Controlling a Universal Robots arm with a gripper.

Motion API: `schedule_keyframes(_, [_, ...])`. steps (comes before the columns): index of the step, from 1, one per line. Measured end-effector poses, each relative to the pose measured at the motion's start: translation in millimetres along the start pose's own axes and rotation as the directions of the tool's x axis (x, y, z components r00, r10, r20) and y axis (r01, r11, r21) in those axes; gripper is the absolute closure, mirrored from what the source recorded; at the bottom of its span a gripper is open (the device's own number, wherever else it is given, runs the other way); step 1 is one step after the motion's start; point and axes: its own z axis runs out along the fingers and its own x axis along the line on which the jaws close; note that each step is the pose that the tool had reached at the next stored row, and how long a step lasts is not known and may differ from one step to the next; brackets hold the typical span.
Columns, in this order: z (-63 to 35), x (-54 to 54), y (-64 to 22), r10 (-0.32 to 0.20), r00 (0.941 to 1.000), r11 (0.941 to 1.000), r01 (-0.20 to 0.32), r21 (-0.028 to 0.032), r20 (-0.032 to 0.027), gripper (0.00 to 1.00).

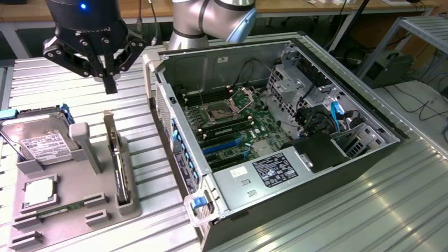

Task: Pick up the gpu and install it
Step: 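Reach for the gpu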

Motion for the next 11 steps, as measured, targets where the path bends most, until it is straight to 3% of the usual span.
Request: schedule_keyframes(11, [-0.3, 13.8, -0.1, -0.001, 1.0, 1.0, 0.001, 0.0, -0.0001, 0.89])
